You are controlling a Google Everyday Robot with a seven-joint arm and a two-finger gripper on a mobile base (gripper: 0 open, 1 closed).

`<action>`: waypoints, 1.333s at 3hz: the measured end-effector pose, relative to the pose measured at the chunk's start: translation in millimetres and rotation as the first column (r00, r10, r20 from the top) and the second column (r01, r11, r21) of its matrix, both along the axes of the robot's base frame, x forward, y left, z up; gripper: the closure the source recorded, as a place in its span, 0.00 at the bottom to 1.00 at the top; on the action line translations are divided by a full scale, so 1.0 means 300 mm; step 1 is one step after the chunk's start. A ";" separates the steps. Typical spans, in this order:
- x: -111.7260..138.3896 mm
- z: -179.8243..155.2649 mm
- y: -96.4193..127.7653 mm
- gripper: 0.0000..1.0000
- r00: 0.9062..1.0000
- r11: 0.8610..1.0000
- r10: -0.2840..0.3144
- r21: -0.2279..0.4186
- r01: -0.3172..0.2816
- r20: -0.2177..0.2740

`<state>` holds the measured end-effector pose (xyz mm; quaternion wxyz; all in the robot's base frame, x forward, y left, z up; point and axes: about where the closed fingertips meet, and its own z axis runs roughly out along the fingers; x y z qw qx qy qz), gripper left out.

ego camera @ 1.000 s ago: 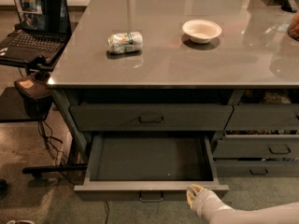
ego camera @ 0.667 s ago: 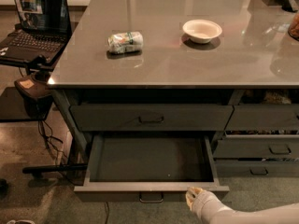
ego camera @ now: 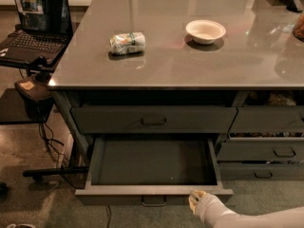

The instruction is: Open middle drawer

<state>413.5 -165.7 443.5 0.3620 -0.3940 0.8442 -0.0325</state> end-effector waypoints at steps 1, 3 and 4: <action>0.000 0.000 0.000 0.58 1.000 1.000 0.000 0.000 0.000 0.000; 0.000 0.000 0.000 0.12 1.000 1.000 0.000 0.000 0.000 0.000; 0.000 0.000 0.000 0.00 1.000 1.000 0.000 0.000 0.000 0.000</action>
Offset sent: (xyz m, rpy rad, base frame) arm 0.0000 0.0000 0.0000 0.0000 0.0000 0.0000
